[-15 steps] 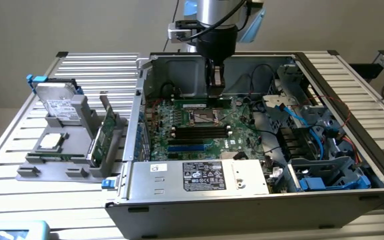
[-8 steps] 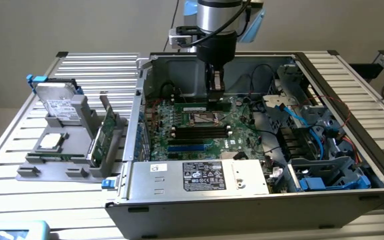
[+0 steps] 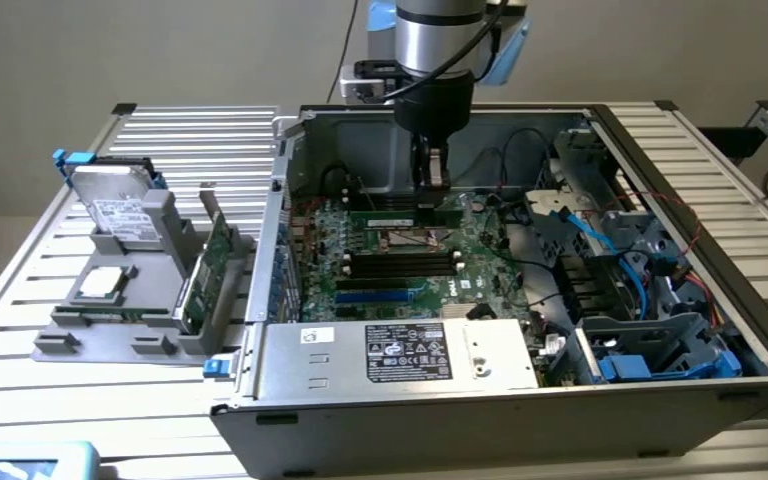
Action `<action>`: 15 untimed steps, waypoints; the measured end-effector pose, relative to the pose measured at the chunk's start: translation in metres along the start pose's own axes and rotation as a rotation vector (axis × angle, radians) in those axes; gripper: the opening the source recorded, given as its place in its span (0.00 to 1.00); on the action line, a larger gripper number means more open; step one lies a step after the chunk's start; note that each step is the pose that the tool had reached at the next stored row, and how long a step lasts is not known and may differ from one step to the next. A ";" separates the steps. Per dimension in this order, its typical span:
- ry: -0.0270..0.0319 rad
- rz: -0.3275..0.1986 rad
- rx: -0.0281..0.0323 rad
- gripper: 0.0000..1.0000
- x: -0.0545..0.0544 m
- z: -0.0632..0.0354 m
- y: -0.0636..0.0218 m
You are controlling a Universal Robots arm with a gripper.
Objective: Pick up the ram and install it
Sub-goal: 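Insert the ram into the slot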
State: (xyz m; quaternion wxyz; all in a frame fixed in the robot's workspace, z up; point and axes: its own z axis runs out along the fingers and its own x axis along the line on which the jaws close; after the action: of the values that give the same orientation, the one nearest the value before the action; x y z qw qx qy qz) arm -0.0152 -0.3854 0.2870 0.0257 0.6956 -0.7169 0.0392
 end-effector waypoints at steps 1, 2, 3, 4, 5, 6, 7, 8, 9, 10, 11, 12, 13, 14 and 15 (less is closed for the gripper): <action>0.0000 0.000 -0.0001 0.13 0.000 0.0014 -0.0004; 0.0001 0.000 -0.0001 0.13 -0.001 0.0026 -0.0005; 0.0003 0.000 -0.0001 0.13 -0.001 0.0036 -0.0005; 0.0004 0.000 -0.0002 0.13 -0.001 0.0045 -0.0005; 0.0005 0.000 -0.0001 0.13 -0.001 0.0051 -0.0005; 0.0007 0.000 -0.0002 0.13 -0.001 0.0052 -0.0005; 0.0008 0.000 -0.0002 0.13 -0.001 0.0052 -0.0005; 0.0008 0.000 -0.0002 0.13 -0.001 0.0052 -0.0005; 0.0008 0.000 -0.0002 0.13 -0.001 0.0052 -0.0005; 0.0007 0.000 -0.0002 0.13 -0.001 0.0052 -0.0005; 0.0007 0.000 -0.0002 0.13 -0.001 0.0054 -0.0005; 0.0004 0.000 -0.0001 0.13 -0.002 0.0058 -0.0005; 0.0005 0.000 -0.0001 0.13 -0.002 0.0062 -0.0005; 0.0013 0.000 -0.0001 0.13 -0.002 0.0066 -0.0005; 0.0022 0.000 -0.0001 0.13 -0.002 0.0068 -0.0005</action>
State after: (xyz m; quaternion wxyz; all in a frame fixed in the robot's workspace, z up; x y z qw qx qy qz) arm -0.0145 -0.3837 0.2800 0.0265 0.6956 -0.7169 0.0399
